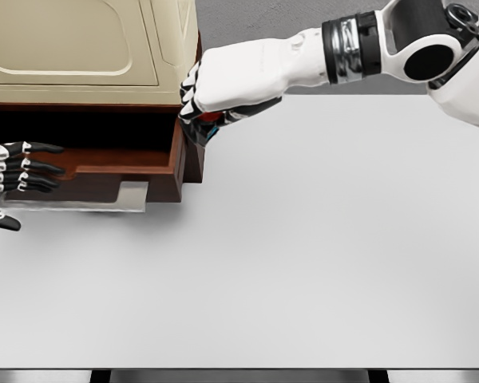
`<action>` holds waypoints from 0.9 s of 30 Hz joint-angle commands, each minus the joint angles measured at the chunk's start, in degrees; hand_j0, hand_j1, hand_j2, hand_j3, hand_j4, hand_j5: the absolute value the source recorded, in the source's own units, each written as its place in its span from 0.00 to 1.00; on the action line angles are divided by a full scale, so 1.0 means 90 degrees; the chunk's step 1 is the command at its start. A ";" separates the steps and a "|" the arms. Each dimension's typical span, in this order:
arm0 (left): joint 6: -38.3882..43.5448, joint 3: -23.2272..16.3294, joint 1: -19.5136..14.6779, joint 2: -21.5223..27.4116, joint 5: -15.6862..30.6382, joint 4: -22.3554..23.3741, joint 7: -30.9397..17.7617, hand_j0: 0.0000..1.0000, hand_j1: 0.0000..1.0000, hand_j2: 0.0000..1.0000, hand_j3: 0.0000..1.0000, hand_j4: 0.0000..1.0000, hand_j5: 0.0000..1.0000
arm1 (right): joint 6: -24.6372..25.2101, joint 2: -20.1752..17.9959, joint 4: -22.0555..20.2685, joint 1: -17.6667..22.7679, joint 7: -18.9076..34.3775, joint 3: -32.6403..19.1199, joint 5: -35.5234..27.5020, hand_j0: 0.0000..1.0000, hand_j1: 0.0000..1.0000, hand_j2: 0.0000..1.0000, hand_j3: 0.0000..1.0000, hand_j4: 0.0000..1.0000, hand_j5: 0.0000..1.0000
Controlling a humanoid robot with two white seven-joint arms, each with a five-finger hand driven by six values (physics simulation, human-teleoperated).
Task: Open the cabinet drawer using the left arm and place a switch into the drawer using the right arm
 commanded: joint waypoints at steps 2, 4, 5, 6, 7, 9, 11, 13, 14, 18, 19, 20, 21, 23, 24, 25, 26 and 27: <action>-0.0025 -0.0263 -0.0004 0.0013 -0.1041 0.0051 0.0106 1.00 1.00 1.00 1.00 1.00 1.00 | 0.0152 0.0116 0.0031 -0.0010 -0.0003 -0.0007 -0.0030 0.49 0.49 0.49 0.49 0.49 0.49; -0.0045 -0.0214 -0.0023 0.0013 -0.0943 0.0051 0.0106 1.00 1.00 1.00 1.00 1.00 1.00 | 0.0259 0.0243 0.0021 -0.0078 -0.0003 -0.0007 -0.0030 0.49 0.49 0.49 0.49 0.49 0.49; -0.0064 -0.0116 -0.0033 0.0013 -0.0816 0.0051 0.0106 1.00 1.00 1.00 1.00 1.00 1.00 | 0.0327 0.0311 0.0031 -0.0088 -0.0003 -0.0007 -0.0030 0.49 0.49 0.49 0.49 0.49 0.49; -0.0074 -0.0028 -0.0043 0.0003 -0.0767 0.0051 0.0106 1.00 1.00 1.00 1.00 1.00 1.00 | 0.0376 0.0389 0.0031 -0.0098 -0.0003 0.0003 -0.0030 0.49 0.49 0.49 0.49 0.49 0.49; -0.0074 0.0021 -0.0043 0.0003 -0.0670 0.0051 0.0106 1.00 1.00 1.00 1.00 1.00 1.00 | 0.0425 0.0428 0.0031 -0.0107 -0.0003 0.0003 -0.0030 0.49 0.49 0.49 0.49 0.49 0.49; -0.0084 0.0187 -0.0063 -0.0007 -0.0474 0.0051 0.0106 1.00 1.00 1.00 1.00 1.00 1.00 | 0.0513 0.0536 0.0041 -0.0176 -0.0003 0.0003 -0.0030 0.49 0.49 0.49 0.49 0.49 0.49; -0.0084 0.0284 -0.0063 -0.0007 -0.0318 0.0051 0.0106 1.00 1.00 1.00 1.00 1.00 1.00 | 0.0611 0.0614 0.0080 -0.0195 -0.0003 0.0003 -0.0030 0.49 0.49 0.49 0.49 0.49 0.49; -0.0084 0.0304 -0.0141 -0.0017 -0.0191 0.0051 0.0106 1.00 1.00 1.00 1.00 1.00 1.00 | 0.0660 0.0799 0.0284 -0.0205 -0.0003 0.0012 -0.0030 0.48 0.48 0.48 0.48 0.48 0.48; -0.0084 0.0313 -0.0170 0.0003 -0.0113 0.0051 0.0106 1.00 1.00 1.00 1.00 1.00 1.00 | 0.0669 0.0897 0.0382 -0.0205 -0.0003 0.0032 -0.0030 0.48 0.48 0.48 0.48 0.48 0.48; -0.0084 0.0353 -0.0346 0.0032 0.0141 0.0051 0.0106 1.00 1.00 1.00 1.00 1.00 1.00 | 0.0650 0.1298 0.0880 -0.0195 -0.0003 0.0090 -0.0020 0.48 0.48 0.48 0.48 0.48 0.48; -0.0084 0.0353 -0.0375 0.0032 0.0180 0.0041 0.0106 1.00 1.00 1.00 1.00 1.00 1.00 | 0.0630 0.1395 0.1066 -0.0195 -0.0003 0.0149 -0.0020 0.48 0.48 0.48 0.48 0.48 0.48; -0.0084 0.0353 -0.0404 0.0032 0.0209 0.0041 0.0106 1.00 1.00 1.00 1.00 1.00 1.00 | 0.0611 0.1473 0.1202 -0.0195 -0.0003 0.0198 -0.0011 0.48 0.48 0.48 0.48 0.48 0.48; -0.0084 0.0353 -0.0424 0.0032 0.0219 0.0041 0.0106 1.00 1.00 1.00 1.00 1.00 1.00 | 0.0601 0.1522 0.1359 -0.0205 -0.0003 0.0286 -0.0011 0.48 0.48 0.48 0.48 0.48 0.48; -0.0084 0.0353 -0.0473 0.0091 0.0268 0.0041 0.0106 1.00 1.00 1.00 1.00 1.00 1.00 | 0.0582 0.1737 0.1622 -0.0195 -0.0003 0.0325 -0.0011 0.48 0.48 0.48 0.48 0.48 0.48; -0.0084 0.0353 -0.0492 0.0091 0.0297 0.0041 0.0106 1.00 1.00 1.00 1.00 1.00 1.00 | 0.0582 0.1767 0.1671 -0.0195 -0.0003 0.0393 -0.0011 0.48 0.48 0.48 0.48 0.48 0.48; -0.0084 0.0362 -0.0531 0.0091 0.0297 0.0041 0.0106 1.00 1.00 1.00 1.00 1.00 1.00 | 0.0582 0.1776 0.1740 -0.0195 -0.0003 0.0413 -0.0011 0.48 0.48 0.48 0.48 0.48 0.48; -0.0084 0.0362 -0.0599 0.0062 0.0297 0.0041 0.0106 1.00 1.00 1.00 1.00 1.00 1.00 | 0.0582 0.1786 0.1837 -0.0195 -0.0003 0.0452 -0.0011 0.48 0.48 0.48 0.48 0.48 0.48; -0.0084 0.0362 -0.0697 0.0022 0.0297 0.0041 0.0106 1.00 1.00 1.00 1.00 1.00 1.00 | 0.0543 0.1815 0.1925 -0.0195 -0.0003 0.0491 -0.0001 0.48 0.48 0.48 0.48 0.48 0.48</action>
